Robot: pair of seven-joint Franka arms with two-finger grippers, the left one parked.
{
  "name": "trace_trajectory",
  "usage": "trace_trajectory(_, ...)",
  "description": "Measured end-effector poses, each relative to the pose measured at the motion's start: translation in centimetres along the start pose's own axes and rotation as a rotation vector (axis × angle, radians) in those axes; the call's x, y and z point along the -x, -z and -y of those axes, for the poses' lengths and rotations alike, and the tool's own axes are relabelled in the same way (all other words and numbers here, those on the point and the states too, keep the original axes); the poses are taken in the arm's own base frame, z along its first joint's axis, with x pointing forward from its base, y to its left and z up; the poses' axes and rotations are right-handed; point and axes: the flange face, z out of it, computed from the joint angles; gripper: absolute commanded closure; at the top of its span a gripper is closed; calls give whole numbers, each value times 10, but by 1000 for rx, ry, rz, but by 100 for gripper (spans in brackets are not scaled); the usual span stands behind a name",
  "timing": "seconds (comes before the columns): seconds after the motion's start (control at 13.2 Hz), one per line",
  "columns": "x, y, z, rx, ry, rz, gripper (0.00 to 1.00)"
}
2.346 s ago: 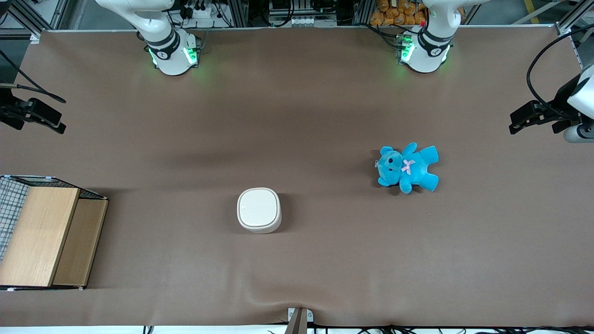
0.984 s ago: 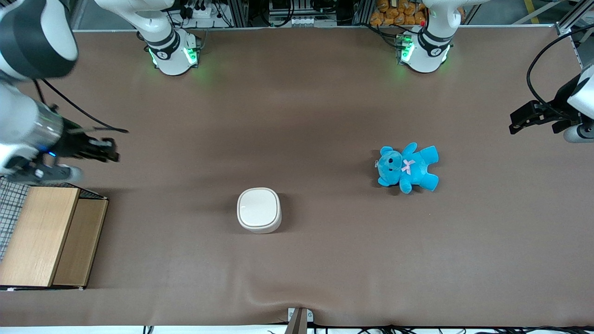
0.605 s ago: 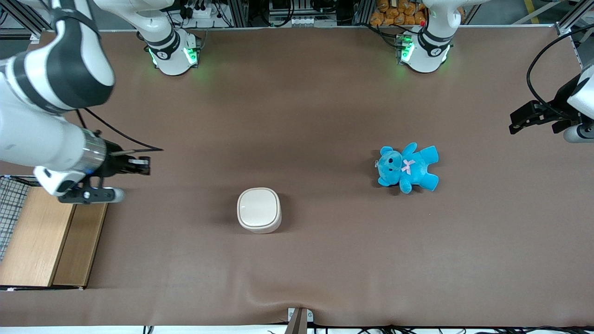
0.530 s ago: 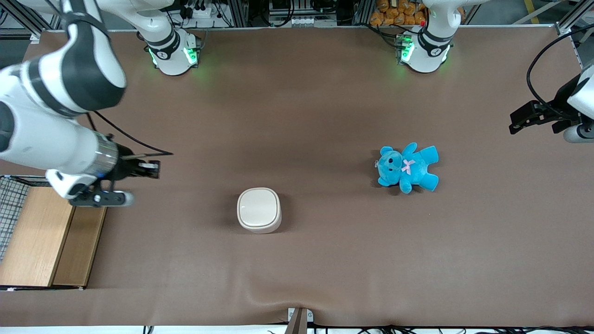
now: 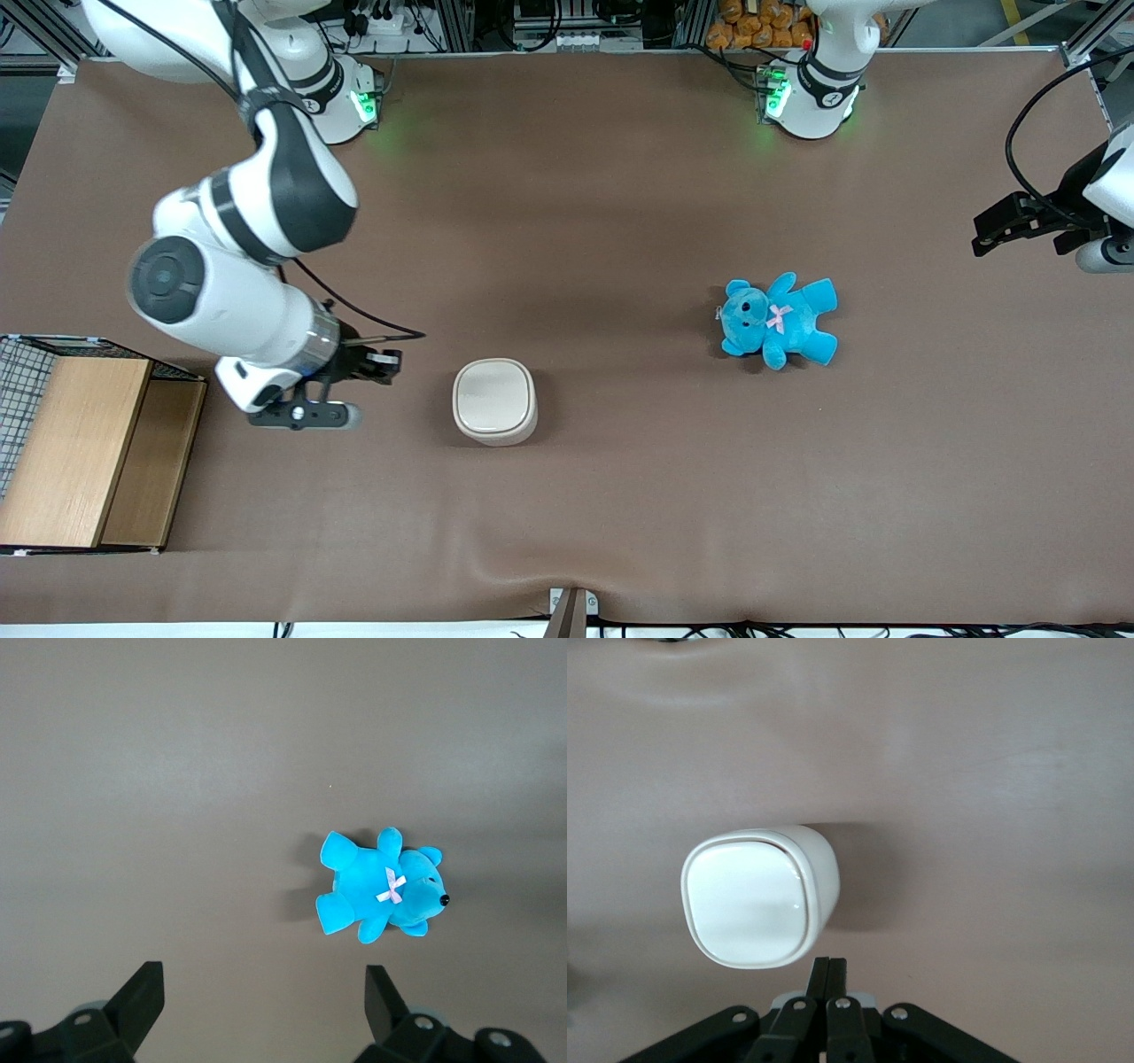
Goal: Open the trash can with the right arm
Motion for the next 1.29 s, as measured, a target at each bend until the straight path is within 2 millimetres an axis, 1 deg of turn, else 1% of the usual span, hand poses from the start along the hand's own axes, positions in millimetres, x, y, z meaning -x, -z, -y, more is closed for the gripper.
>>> trace_trajectory(0.23, 3, -24, 21, 0, 27, 0, 100)
trace_trajectory(0.61, 2, -58, 46, 30, 86, -54, 100)
trace_trajectory(1.06, -4, -86, 49, 40, 98, -69, 100)
trace_trajectory(1.14, -4, -91, 50, 42, 99, -62, 100)
trace_trajectory(1.29, 1, -105, 57, 49, 112, -44, 100)
